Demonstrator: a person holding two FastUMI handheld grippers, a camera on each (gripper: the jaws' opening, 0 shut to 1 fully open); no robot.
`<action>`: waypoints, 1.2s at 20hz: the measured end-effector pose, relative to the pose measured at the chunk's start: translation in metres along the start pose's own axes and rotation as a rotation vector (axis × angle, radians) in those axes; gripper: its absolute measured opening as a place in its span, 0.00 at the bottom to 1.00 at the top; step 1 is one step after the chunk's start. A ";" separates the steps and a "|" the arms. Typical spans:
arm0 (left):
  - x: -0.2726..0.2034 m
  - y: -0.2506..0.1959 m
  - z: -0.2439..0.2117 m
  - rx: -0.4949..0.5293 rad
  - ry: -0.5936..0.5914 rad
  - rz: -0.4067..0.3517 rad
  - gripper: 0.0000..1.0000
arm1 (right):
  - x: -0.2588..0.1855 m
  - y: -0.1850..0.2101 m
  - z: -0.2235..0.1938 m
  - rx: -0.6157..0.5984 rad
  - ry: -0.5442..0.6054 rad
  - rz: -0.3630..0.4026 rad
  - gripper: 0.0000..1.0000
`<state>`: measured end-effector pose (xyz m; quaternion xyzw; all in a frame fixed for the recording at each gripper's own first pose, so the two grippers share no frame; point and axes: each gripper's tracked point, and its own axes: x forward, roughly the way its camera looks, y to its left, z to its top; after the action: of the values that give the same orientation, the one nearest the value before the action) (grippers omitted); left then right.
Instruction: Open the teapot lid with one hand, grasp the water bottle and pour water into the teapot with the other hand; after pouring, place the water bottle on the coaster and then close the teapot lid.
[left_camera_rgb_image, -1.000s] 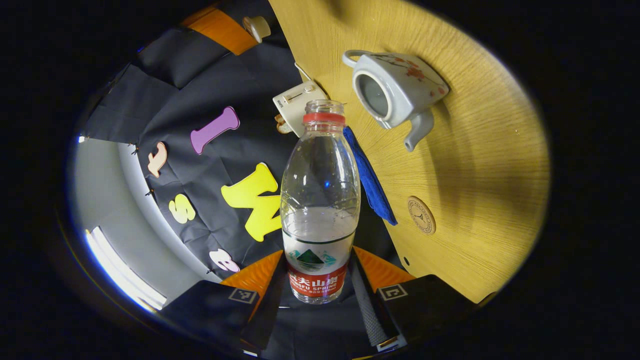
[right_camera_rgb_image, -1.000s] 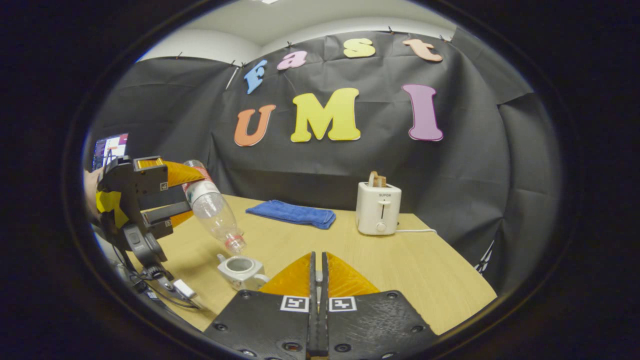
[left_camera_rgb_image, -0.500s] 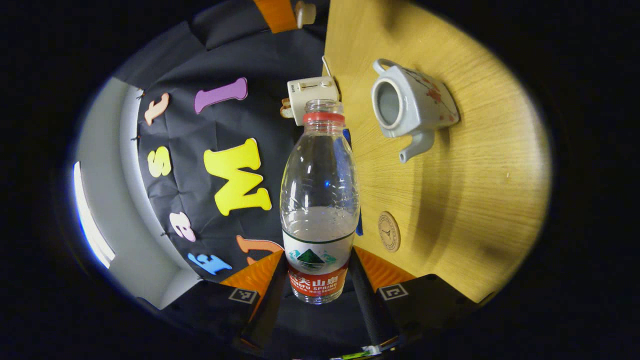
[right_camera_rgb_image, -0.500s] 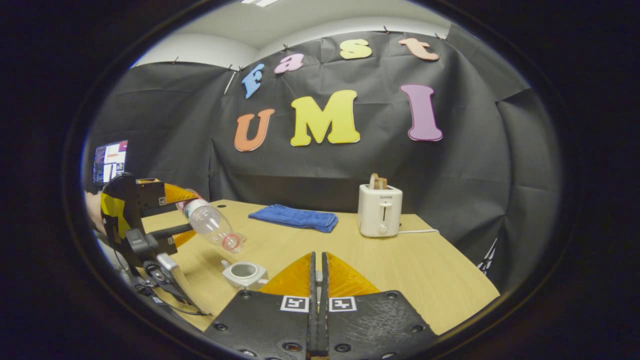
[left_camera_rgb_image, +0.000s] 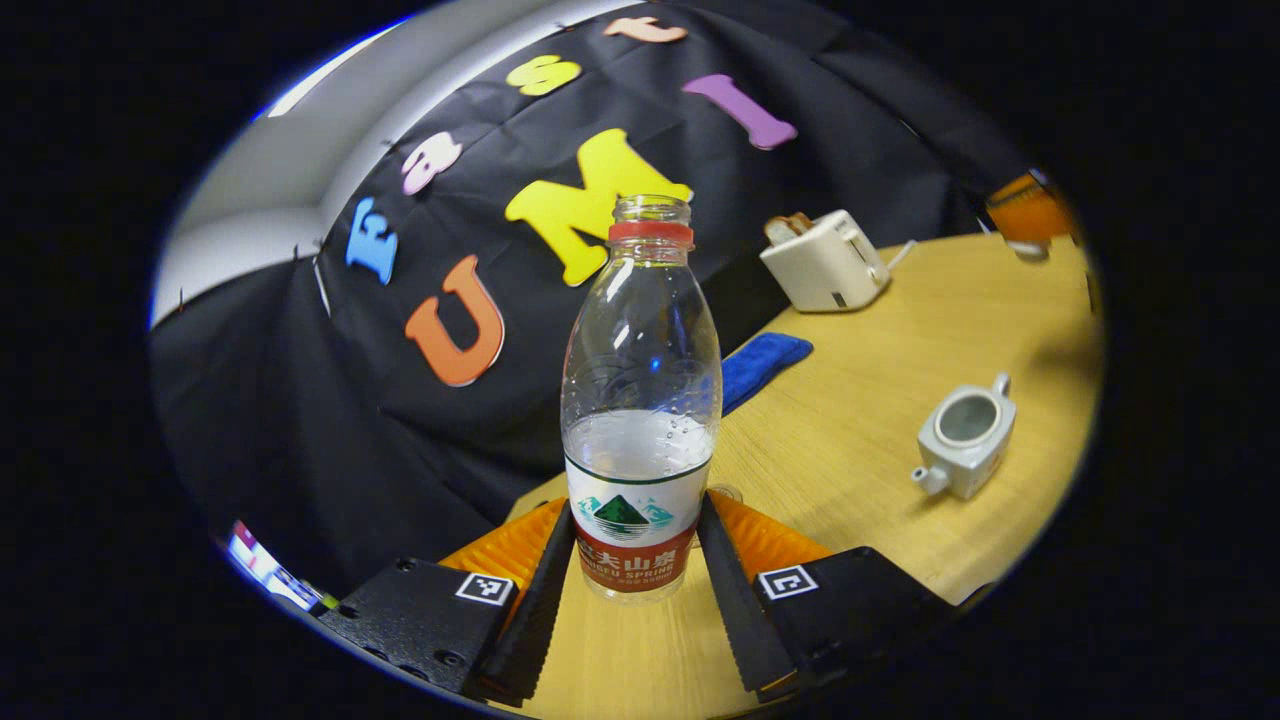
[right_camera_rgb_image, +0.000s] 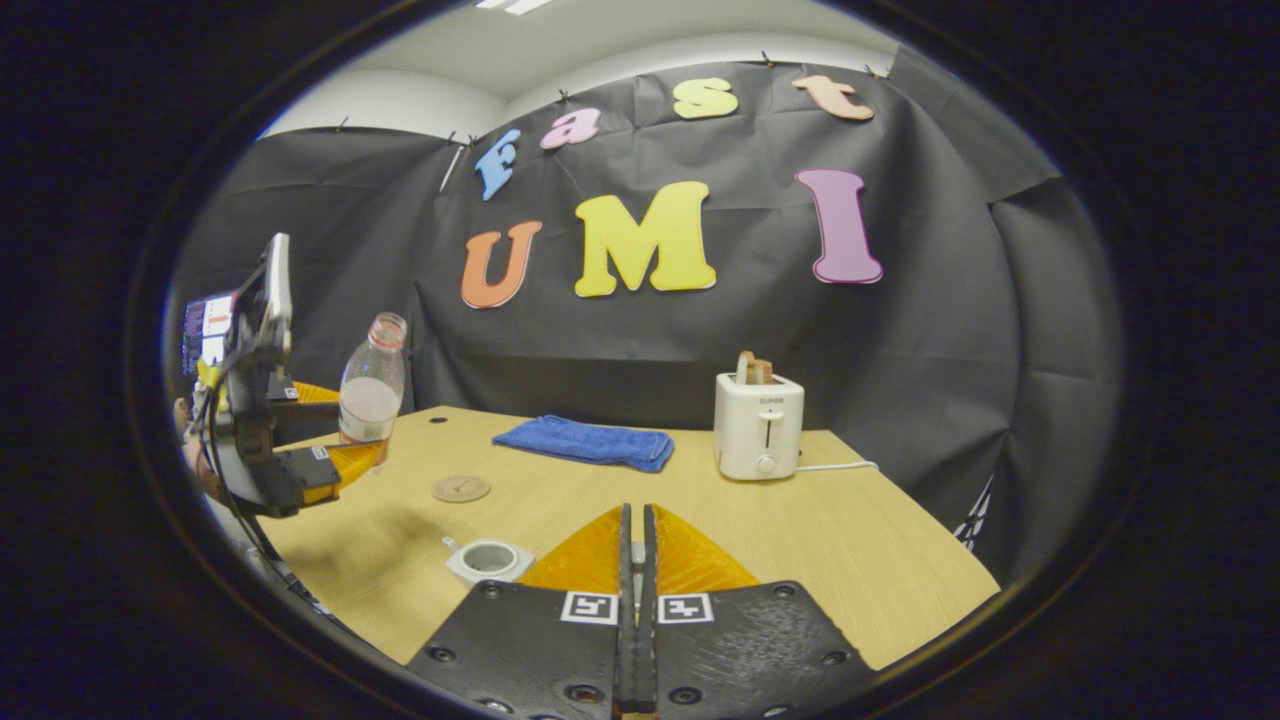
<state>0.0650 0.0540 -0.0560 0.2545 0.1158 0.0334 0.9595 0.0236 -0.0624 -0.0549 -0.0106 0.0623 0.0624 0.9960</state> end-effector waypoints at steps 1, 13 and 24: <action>0.001 0.005 0.000 -0.076 -0.002 0.008 0.74 | 0.001 0.003 0.000 -0.002 0.001 0.002 0.00; 0.074 0.012 0.022 -0.552 -0.083 -0.084 0.74 | 0.007 0.015 -0.007 -0.003 0.009 0.011 0.00; 0.125 0.003 -0.021 -0.618 0.043 -0.126 0.75 | 0.017 0.005 -0.024 0.023 0.051 -0.014 0.00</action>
<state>0.1816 0.0824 -0.0978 -0.0574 0.1359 0.0128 0.9890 0.0371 -0.0557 -0.0810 -0.0012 0.0883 0.0545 0.9946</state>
